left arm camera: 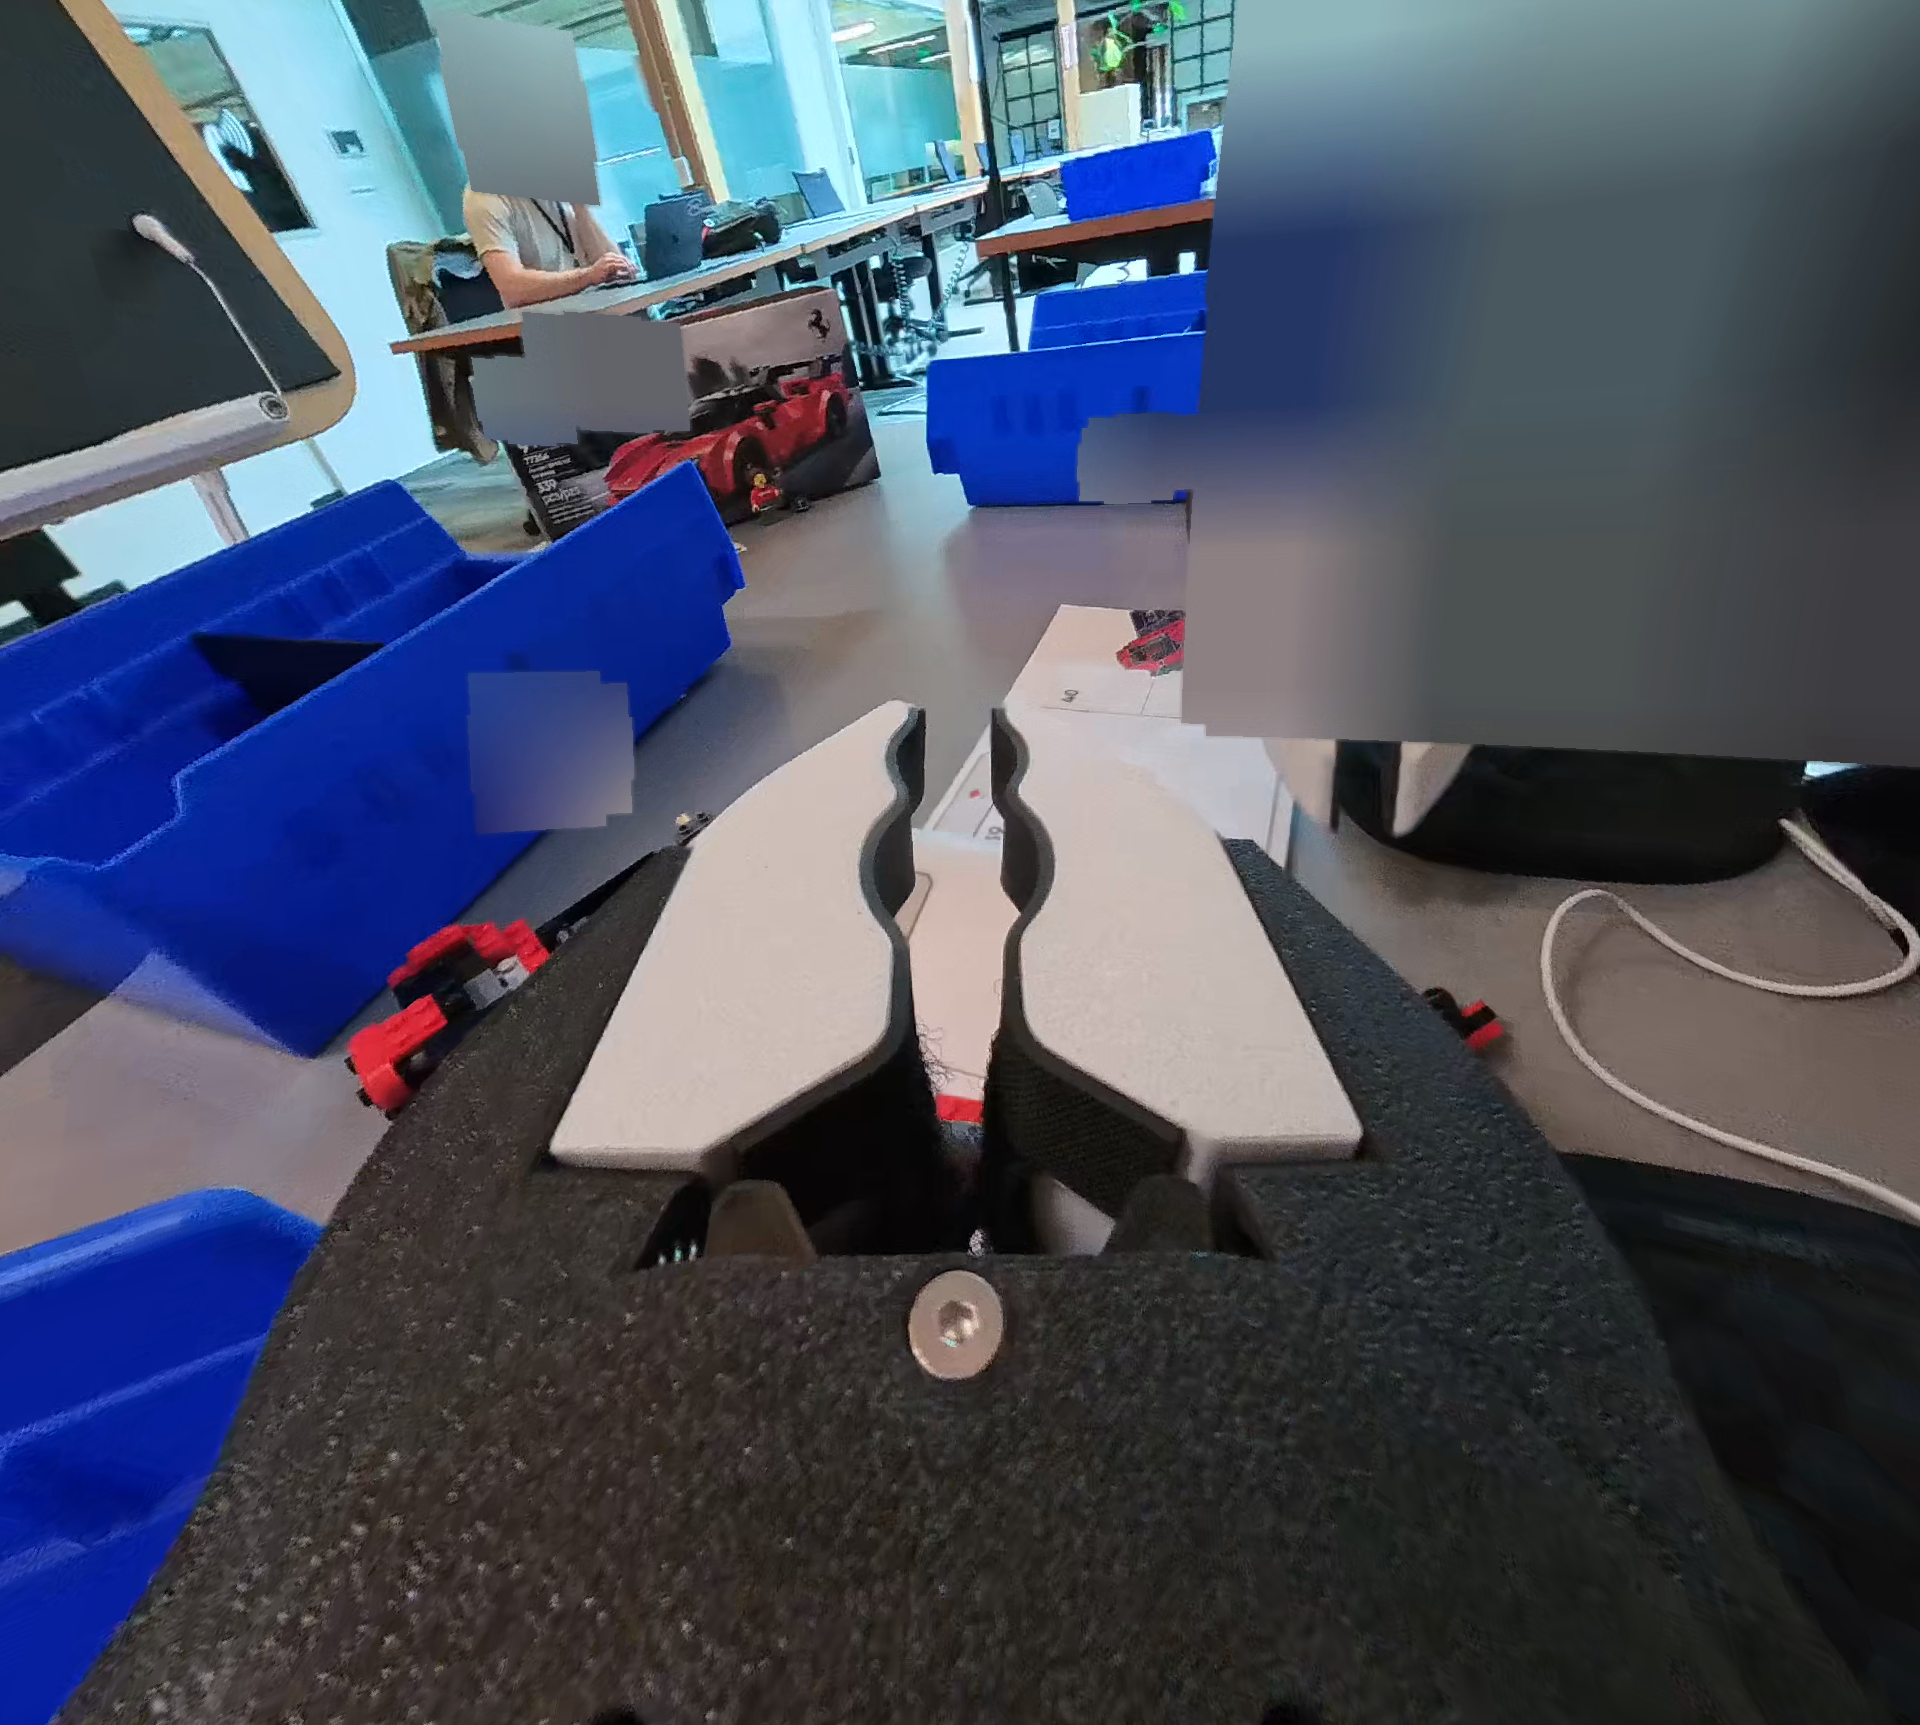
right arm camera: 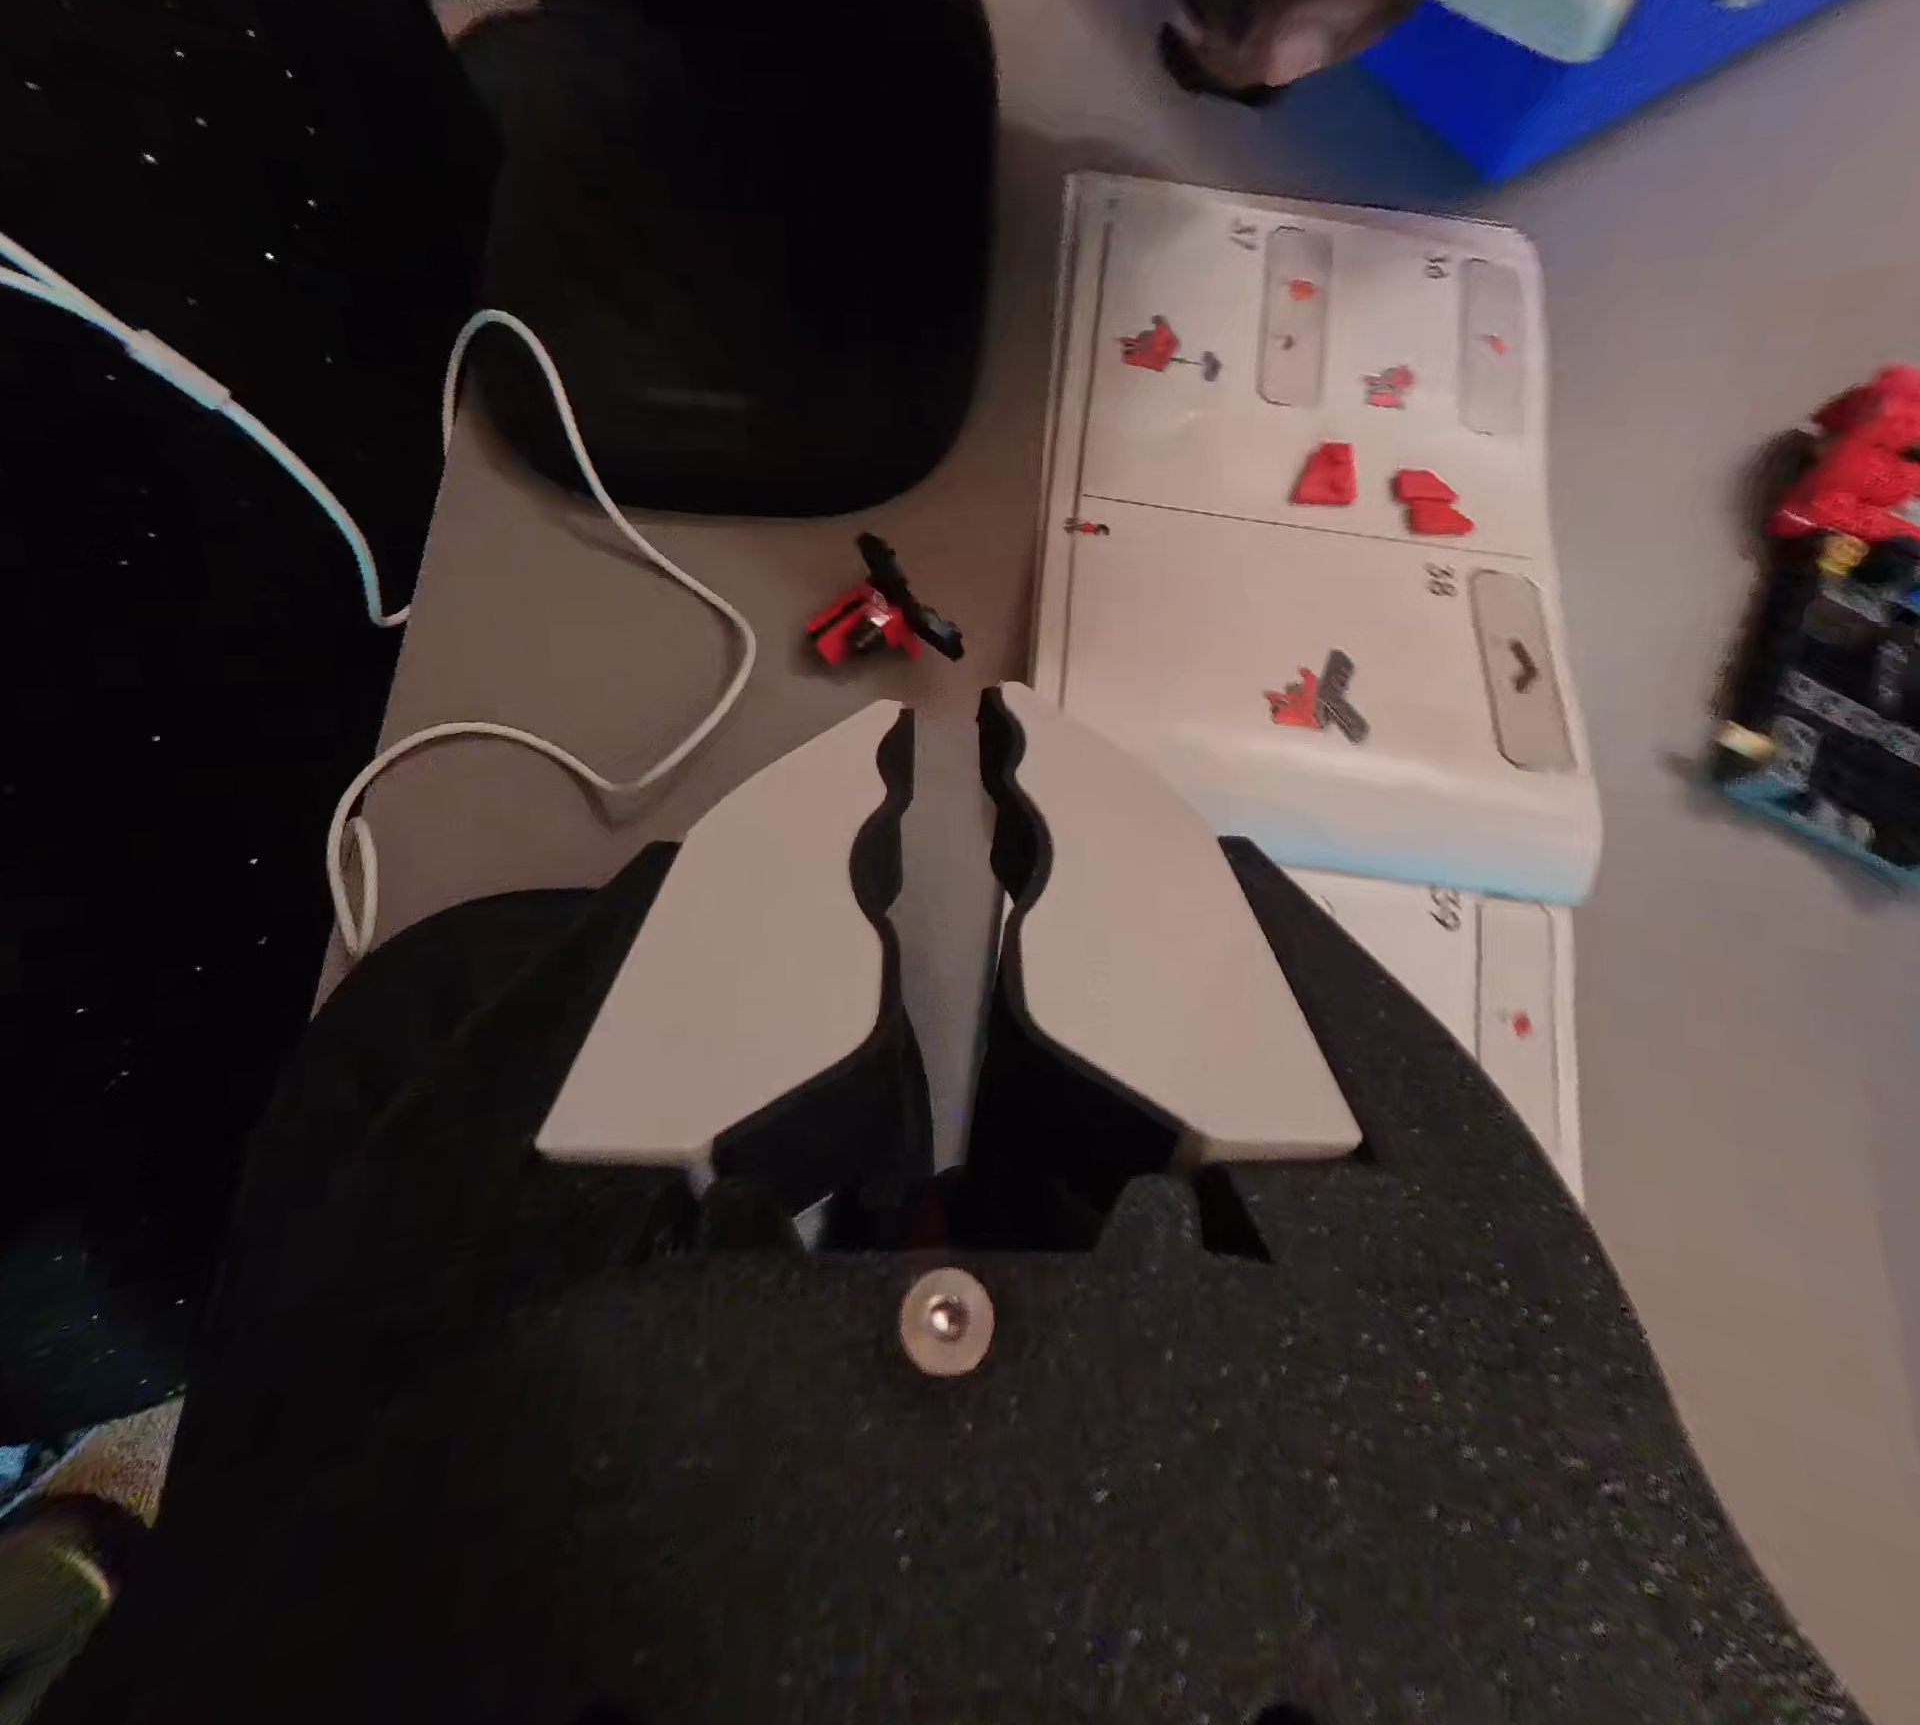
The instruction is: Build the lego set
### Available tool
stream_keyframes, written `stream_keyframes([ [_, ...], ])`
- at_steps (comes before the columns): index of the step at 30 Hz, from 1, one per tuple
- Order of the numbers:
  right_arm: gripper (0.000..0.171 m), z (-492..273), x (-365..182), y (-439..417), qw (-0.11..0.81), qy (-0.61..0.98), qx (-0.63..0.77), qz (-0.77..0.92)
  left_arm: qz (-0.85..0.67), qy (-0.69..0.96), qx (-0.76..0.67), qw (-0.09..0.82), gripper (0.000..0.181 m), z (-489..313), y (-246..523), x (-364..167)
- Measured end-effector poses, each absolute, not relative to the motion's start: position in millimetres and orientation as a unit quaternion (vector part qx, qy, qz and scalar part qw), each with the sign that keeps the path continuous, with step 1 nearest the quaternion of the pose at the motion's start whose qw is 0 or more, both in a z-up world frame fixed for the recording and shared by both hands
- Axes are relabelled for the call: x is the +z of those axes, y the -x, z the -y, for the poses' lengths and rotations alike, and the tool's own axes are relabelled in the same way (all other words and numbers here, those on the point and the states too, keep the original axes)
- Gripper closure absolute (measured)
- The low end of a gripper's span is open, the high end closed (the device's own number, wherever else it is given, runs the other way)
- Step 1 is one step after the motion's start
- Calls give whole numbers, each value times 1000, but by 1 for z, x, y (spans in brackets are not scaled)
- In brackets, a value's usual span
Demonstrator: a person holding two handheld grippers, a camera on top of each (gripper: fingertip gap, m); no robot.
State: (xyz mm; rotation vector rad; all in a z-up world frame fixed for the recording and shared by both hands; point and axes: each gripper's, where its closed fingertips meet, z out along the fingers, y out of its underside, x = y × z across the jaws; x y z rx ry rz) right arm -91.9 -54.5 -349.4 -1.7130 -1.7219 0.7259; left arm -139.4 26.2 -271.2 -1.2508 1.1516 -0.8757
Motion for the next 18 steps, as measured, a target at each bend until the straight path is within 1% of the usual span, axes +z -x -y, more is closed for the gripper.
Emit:
stream_keyframes([
  [8, 153, 57, -379, 117, 205, 591, 320, 711, -529, 508, -423, 532, 168, -5, 130, -286],
  [9, 155, 57, -380, 119, 204, 582, 323, 718, -534, 506, -431, 523, 168, -3, 129, -287],
  [10, 162, 57, -381, 121, 203, 575, 327, 722, -538, 504, -436, 516, 167, 0, 128, -289],
  [12, 166, 58, -379, 123, 200, 571, 345, 718, -547, 504, -434, 509, 166, 2, 128, -292],
  [15, 166, 55, -363, 121, 189, 614, 418, 643, -555, 499, -424, 512, 163, 3, 128, -293],
  [18, 166, 42, -342, 107, 147, 687, 515, 491, -555, 488, -418, 528, 160, 3, 128, -289],
])
